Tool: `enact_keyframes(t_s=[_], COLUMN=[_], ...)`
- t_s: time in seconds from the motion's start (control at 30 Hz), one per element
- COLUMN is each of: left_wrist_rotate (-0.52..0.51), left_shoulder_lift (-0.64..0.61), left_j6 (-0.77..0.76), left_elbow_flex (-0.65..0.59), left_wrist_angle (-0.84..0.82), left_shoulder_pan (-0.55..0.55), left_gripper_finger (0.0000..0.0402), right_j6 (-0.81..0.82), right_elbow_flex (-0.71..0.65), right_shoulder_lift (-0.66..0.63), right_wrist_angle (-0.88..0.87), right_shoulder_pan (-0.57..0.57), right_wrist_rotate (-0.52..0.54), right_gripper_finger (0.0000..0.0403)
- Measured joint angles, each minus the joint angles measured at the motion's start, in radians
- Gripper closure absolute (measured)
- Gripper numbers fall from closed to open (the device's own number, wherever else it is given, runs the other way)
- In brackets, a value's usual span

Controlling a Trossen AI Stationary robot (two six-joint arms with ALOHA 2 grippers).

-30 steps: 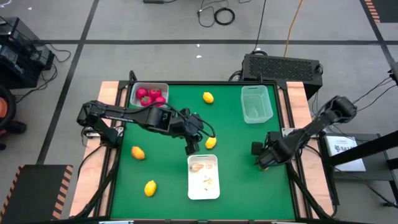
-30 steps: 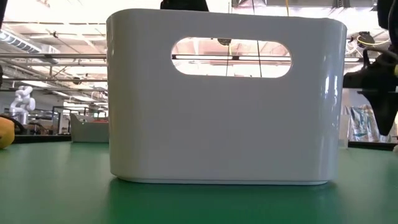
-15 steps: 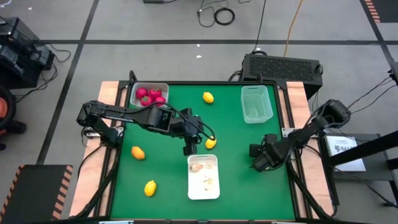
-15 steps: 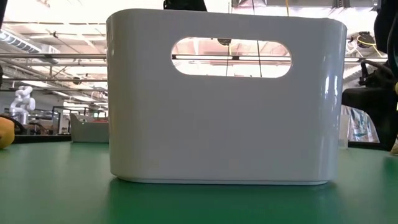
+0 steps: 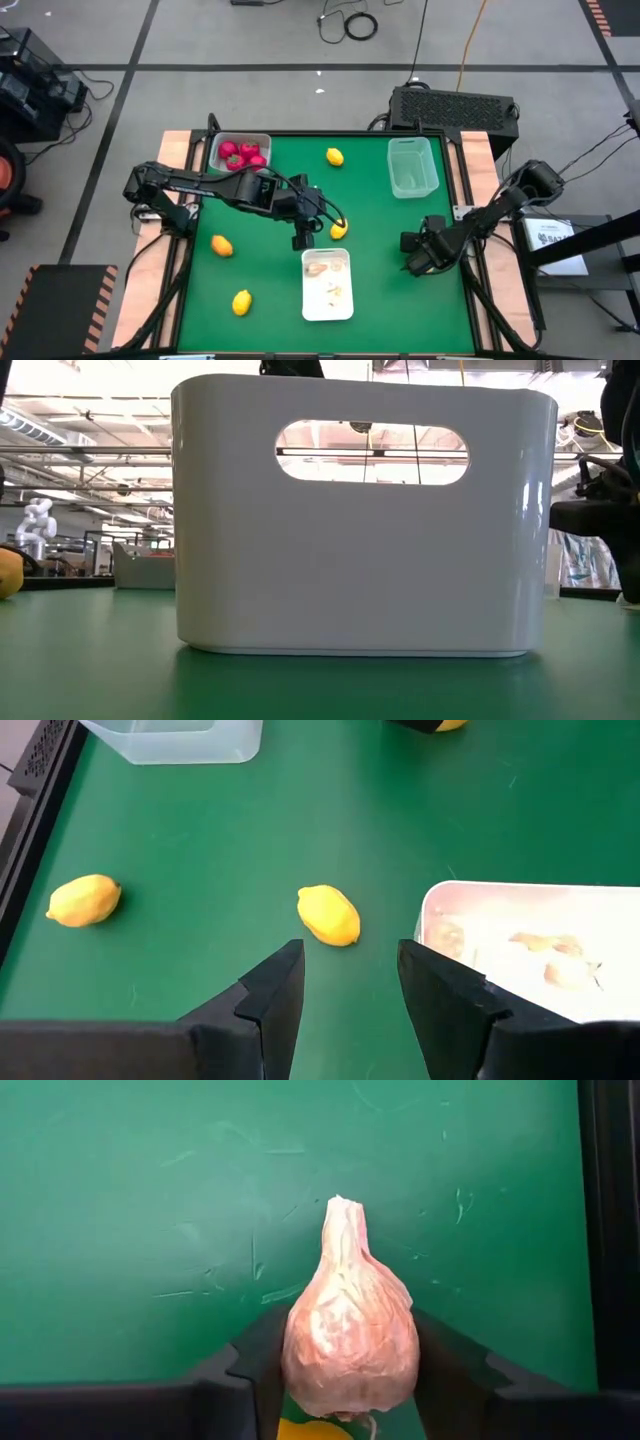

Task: Sort produce into baskets
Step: Put the garlic into the white bin

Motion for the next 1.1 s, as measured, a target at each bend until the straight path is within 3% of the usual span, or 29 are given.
enact_keyframes(t_s=[0.33,0.53,0.67,0.77,0.93,1.1], left_wrist_rotate=[0.044,0.027,0.007,-0.039,-0.055,-0.051], left_shoulder_lift=[-0.069,-0.187,-0.28,-0.358,-0.486,-0.614], left_j6=[0.003,0.002,0.0,-0.001,-0.026,-0.041], left_elbow_flex=[0.0,-0.001,-0.01,-0.046,-0.151,-0.329], left_wrist_angle=[-0.082,-0.205,-0.193,-0.171,-0.144,-0.001], left_shoulder_pan=[0.025,0.064,0.073,0.073,0.073,0.058], left_gripper_finger=[0.0231,0.0231,0.0231,0.0231,0.0231,0.0231], right_j6=[-0.113,-0.344,-0.612,-0.861,-1.259,-1.435], right_elbow_flex=[0.241,0.427,0.501,0.515,0.515,0.514], right_shoulder_lift=[0.0,0.0,0.0,0.0,0.02,0.071], right_wrist_angle=[-0.282,-0.254,-0.065,0.177,0.583,0.823], right_shoulder_pan=[0.0,0.0,0.0,-0.006,-0.027,-0.052], right_wrist_rotate=[0.141,0.351,0.496,0.545,0.504,0.4], right_gripper_finger=[0.0241,0.0239,0.0239,0.0239,0.0238,0.0238])
